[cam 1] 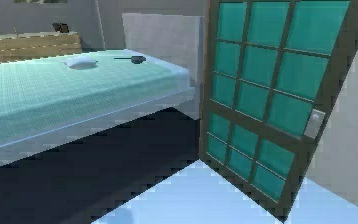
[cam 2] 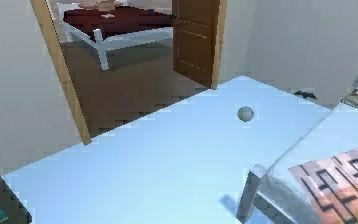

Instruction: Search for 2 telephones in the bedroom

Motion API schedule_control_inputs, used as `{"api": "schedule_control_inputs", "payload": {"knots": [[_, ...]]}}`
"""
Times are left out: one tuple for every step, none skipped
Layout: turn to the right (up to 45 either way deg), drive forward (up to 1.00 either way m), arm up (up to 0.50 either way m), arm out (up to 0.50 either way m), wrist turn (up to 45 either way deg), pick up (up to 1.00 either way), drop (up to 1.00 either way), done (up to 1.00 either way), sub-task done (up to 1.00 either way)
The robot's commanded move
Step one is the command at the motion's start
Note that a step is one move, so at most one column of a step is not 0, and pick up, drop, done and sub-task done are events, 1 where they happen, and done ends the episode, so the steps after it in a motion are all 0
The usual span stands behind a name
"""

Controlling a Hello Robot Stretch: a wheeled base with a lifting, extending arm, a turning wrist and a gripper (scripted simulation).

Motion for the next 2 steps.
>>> {"api": "schedule_control_inputs", "payload": {"knots": [[-12.0,0.0,0.0,0.0,0.0,0.0,0.0,0.0,0.0],[0.0,1.0,0.0,0.0,0.0,0.0,0.0,0.0,0.0]]}}
